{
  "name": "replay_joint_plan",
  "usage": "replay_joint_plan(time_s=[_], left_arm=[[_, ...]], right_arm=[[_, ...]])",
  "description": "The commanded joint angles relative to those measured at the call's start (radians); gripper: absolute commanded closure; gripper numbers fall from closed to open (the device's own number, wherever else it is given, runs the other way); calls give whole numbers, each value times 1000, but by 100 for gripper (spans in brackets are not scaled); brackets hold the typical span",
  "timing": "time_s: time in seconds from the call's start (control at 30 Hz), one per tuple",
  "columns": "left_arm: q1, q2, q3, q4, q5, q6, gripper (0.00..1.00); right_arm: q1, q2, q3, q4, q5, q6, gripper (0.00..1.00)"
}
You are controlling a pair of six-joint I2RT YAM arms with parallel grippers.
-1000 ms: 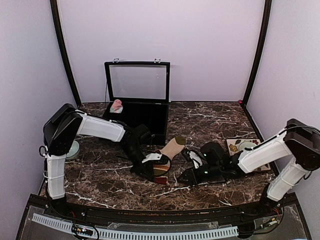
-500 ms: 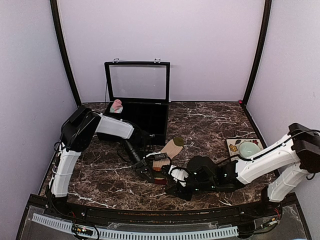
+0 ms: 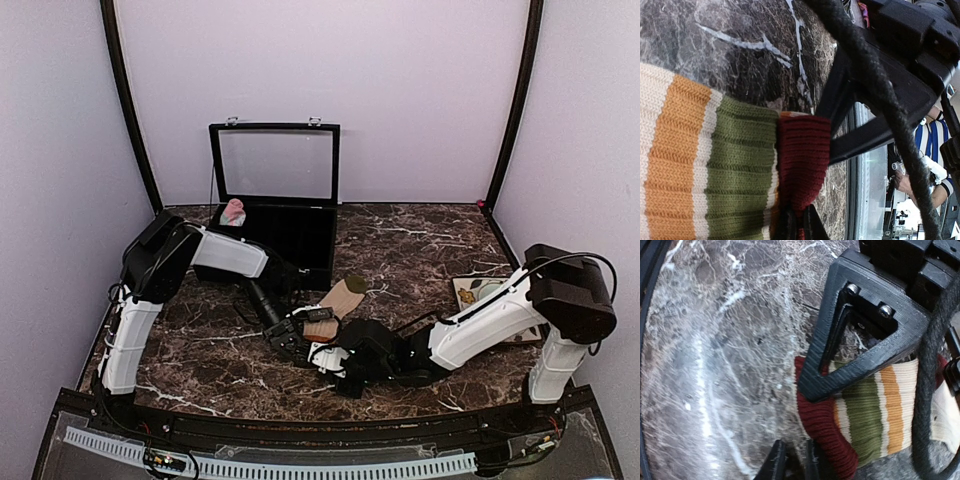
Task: Roll the socks
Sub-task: Roll the sock at the center of the board.
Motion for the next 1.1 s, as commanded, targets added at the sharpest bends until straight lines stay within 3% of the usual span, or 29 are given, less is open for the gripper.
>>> replay_joint_plan(time_s=[0.0,0.13,0.33,0.47,0.6,0.9,1.07], left_arm=[[5,56,-25,7,-193,-5,100],[6,56,-24,3,-194,1,100],[7,56,-18,9,-203,-10,100],[7,57,-15,10,-205,-12,100],[7,57,-13,11,-210,-13,100],[7,57,-9,6,-211,-13,100],[7,56,-6,4,-213,-12,100]], right_arm=[[-30,13,8,92,12,-15,89],[-33,20,-2,110,1,3,94],[-9,-39,-14,72,-118,1,83],[24,-72,12,-8,-114,-16,82],[14,-96,7,26,-82,-25,82],[-77,21,53,95,-128,-12,83],[-84,37,16,136,-145,20,88]])
